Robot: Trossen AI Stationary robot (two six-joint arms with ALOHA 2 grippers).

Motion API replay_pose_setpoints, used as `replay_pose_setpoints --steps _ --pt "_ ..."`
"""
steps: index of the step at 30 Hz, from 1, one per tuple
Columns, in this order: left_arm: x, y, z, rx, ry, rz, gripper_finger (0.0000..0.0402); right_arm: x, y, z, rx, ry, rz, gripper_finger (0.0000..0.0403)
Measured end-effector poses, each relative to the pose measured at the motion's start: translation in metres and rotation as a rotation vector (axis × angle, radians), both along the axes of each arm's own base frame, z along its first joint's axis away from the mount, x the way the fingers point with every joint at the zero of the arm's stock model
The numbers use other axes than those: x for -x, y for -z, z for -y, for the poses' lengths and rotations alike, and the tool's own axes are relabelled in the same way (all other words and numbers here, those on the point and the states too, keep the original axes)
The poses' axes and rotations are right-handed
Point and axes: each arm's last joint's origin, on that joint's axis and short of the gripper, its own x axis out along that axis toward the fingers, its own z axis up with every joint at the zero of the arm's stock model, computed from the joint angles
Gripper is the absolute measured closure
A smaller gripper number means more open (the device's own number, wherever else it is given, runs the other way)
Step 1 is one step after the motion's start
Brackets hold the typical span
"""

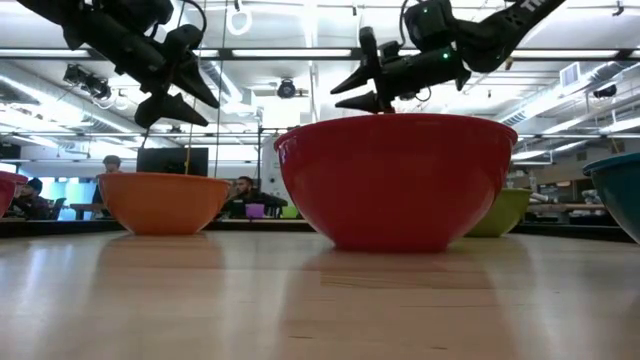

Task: Nest bowls inside each other
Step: Stack the orange bowl into the red bowl

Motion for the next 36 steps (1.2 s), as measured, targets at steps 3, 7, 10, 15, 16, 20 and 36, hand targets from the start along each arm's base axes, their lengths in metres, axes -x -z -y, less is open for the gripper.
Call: replay_pose_setpoints --steps 3,7,10,15,16,20,36 --pt "0.000 0.000 0.000 -0.014 0.010 -0.013 0.0184 0.009 -0.003 0.003 -0.045 0.041 -0.029 0.0282" --pt "0.002 0.004 0.001 -0.015 0.021 -0.060 0.0184 0.030 -0.012 0.007 -0.048 0.144 -0.122 0.0283" --pt "0.004 0.007 0.002 0.004 0.018 -0.092 0.0184 0.049 -0.024 0.005 -0.005 0.210 -0.187 0.0284" --pt "0.006 0.011 0.003 0.023 0.009 -0.132 0.0184 0.079 -0.042 0.001 0.029 0.306 -0.249 0.0284" --pt "0.006 0.011 0.003 0.021 0.004 -0.136 0.0184 0.083 -0.044 0.000 0.029 0.321 -0.258 0.0284" --pt "0.007 0.011 0.003 0.010 -0.015 -0.143 0.0184 0.095 -0.048 -0.003 0.022 0.335 -0.290 0.0284" --pt "-0.024 0.035 0.003 0.163 -0.011 -0.217 0.0184 0.091 -0.035 -0.008 0.000 0.294 -0.395 0.0284"
